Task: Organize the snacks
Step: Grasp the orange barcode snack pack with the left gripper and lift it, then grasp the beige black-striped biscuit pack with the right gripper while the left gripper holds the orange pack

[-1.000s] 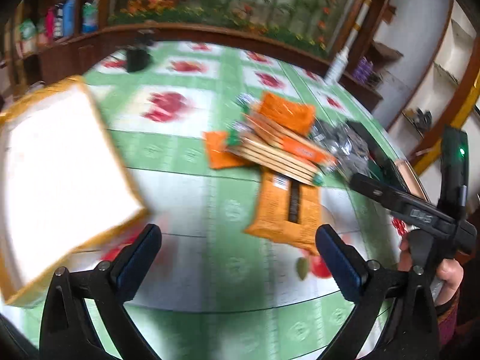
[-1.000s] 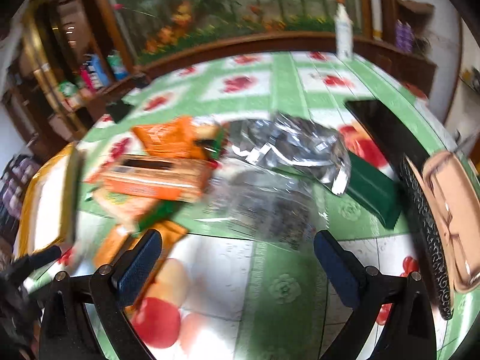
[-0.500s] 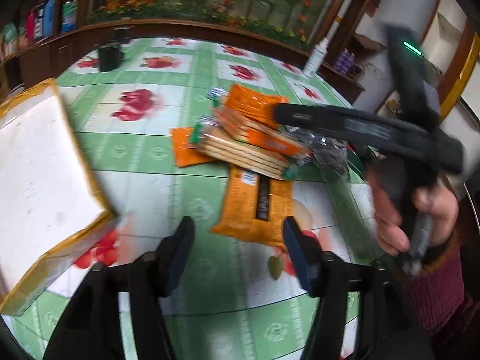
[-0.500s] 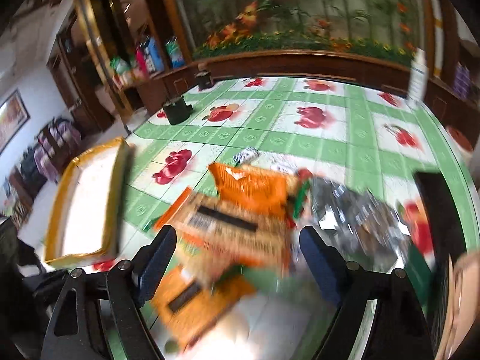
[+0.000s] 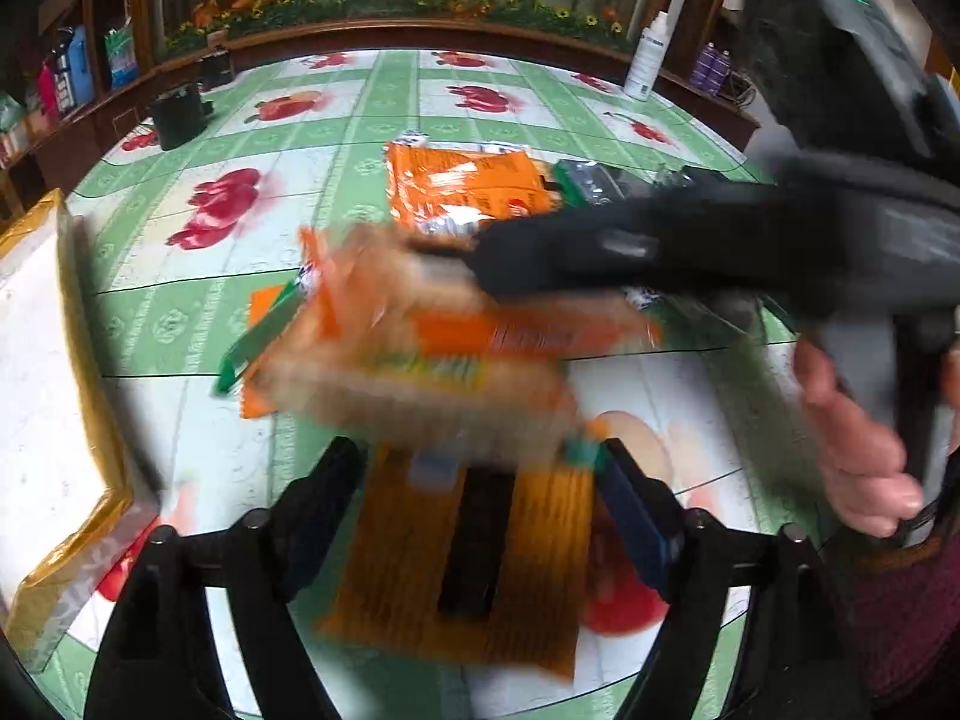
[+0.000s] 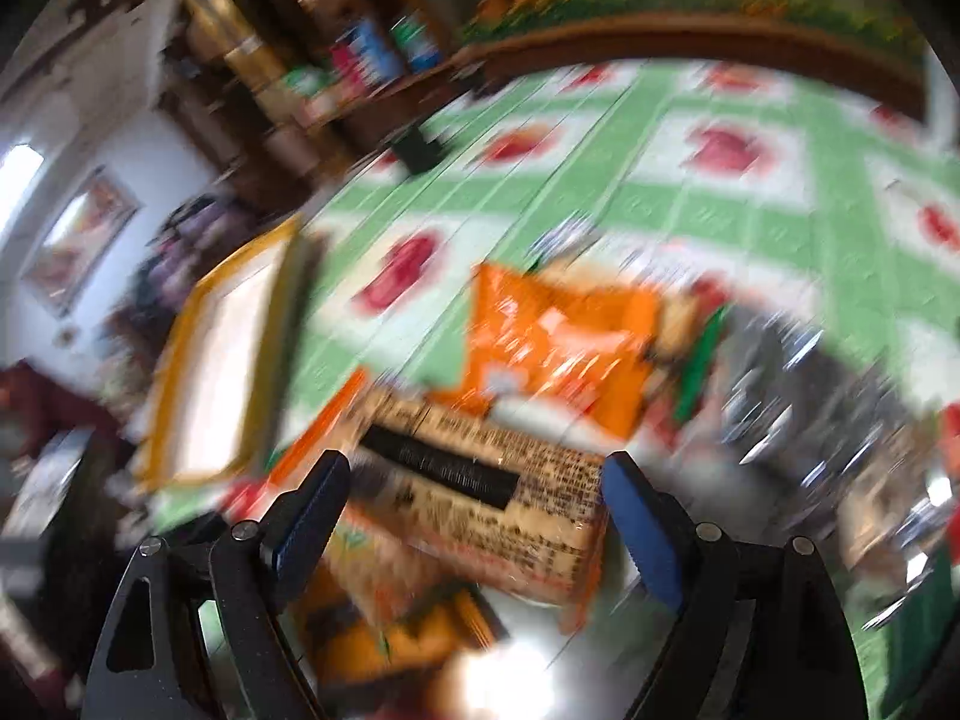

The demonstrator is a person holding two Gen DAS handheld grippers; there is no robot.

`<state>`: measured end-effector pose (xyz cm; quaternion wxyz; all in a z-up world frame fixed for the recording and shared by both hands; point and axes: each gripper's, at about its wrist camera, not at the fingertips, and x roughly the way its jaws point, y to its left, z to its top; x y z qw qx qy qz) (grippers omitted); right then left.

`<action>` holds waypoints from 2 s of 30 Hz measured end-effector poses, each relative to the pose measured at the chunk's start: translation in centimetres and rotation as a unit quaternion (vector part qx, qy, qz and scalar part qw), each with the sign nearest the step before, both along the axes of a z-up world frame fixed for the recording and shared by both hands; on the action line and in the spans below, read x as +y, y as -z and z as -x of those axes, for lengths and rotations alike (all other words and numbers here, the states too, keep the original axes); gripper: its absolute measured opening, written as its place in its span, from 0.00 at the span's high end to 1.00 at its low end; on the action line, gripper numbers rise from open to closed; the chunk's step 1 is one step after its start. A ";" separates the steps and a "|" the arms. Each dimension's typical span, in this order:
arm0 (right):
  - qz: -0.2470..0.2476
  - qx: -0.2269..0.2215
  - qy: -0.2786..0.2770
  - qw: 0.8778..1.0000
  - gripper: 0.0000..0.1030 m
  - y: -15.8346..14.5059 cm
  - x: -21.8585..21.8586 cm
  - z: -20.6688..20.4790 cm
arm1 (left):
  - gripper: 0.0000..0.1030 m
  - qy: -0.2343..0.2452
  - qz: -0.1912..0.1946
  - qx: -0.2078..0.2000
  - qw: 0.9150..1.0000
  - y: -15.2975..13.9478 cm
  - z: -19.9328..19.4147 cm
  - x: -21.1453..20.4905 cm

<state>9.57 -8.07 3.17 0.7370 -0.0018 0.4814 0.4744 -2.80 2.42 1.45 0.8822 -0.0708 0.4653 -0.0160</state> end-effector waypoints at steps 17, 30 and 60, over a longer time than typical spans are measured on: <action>-0.028 -0.018 0.002 0.999 0.11 0.3 1.6 0.1 | 0.34 0.001 0.003 0.001 1.000 -0.3 5.3 3.1; 0.035 -0.028 -0.143 0.989 0.33 1.8 3.2 5.2 | 0.34 -0.024 0.018 -0.034 0.999 -1.5 8.6 5.0; 0.106 -0.143 -0.105 0.979 0.25 0.3 4.5 10.0 | 0.33 -0.084 0.054 -0.096 0.990 -4.1 11.9 9.0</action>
